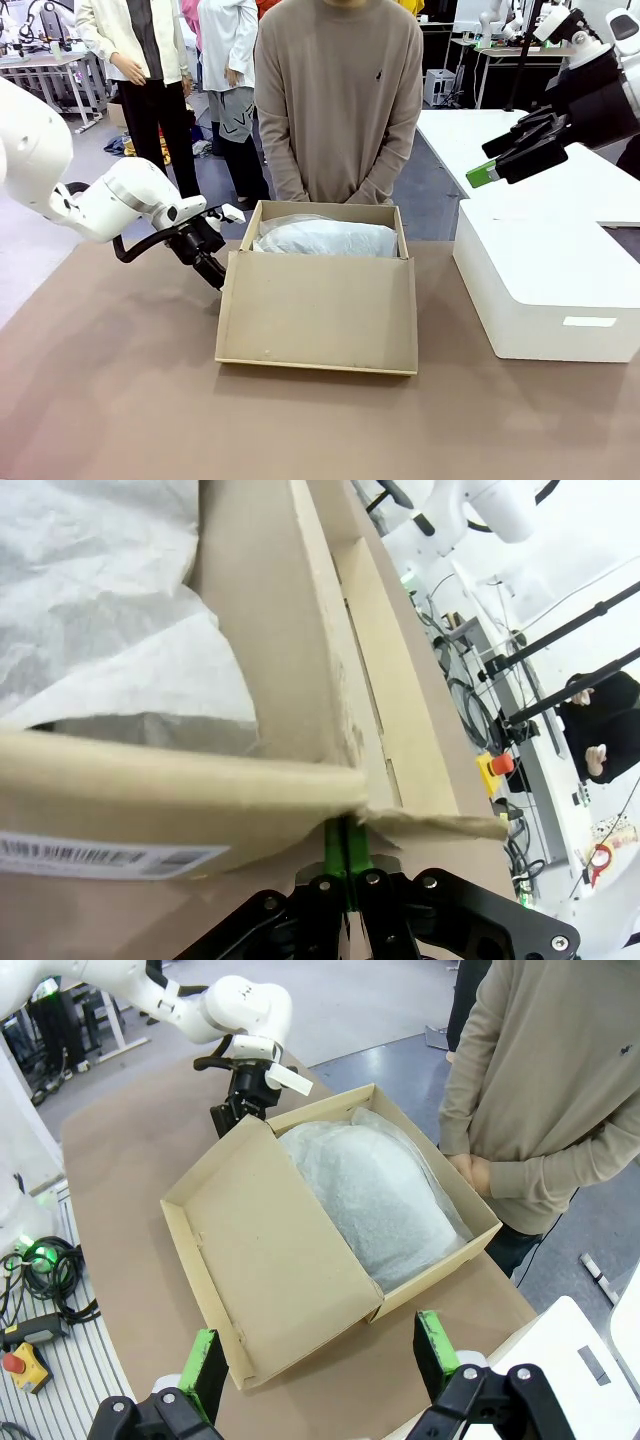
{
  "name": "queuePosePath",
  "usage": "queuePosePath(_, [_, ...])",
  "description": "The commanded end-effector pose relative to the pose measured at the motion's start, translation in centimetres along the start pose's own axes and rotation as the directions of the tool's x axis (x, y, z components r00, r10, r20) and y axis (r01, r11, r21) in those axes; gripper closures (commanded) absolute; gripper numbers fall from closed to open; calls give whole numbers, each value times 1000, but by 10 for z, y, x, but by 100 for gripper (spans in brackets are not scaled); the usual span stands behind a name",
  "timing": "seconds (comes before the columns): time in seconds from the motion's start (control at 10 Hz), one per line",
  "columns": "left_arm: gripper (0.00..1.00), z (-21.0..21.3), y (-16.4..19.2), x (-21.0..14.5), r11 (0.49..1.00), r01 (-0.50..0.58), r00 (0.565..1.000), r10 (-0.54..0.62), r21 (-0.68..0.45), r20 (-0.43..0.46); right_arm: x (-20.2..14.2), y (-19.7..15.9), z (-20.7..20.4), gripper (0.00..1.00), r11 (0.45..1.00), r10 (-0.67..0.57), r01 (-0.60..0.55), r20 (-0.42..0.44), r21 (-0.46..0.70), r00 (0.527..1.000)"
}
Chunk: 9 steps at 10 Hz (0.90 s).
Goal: Pack the shoes into the box.
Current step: Close the Shoes Box.
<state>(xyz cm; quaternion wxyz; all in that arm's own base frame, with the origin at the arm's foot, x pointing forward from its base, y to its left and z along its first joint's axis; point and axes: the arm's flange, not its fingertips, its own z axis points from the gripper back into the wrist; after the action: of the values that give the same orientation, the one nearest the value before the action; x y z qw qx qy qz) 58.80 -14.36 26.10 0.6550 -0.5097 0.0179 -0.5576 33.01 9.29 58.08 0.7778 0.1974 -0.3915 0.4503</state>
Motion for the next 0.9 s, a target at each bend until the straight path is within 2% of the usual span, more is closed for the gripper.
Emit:
queuePosePath(0.0, [100, -1, -4, 0, 998, 38, 999, -37, -46, 40, 0, -2, 0, 0, 1000, 11, -11, 18, 12, 1000])
queuePosePath(0.3, [100, -1, -8, 0, 989, 59, 996, -50, -136, 71, 0, -2, 0, 0, 1000, 11, -11, 18, 12, 1000])
queuePosePath(0.8, [100, -2, -12, 6, 975, 92, 989, -65, -202, 135, 0, -2, 0, 0, 1000, 11, -11, 18, 12, 1000])
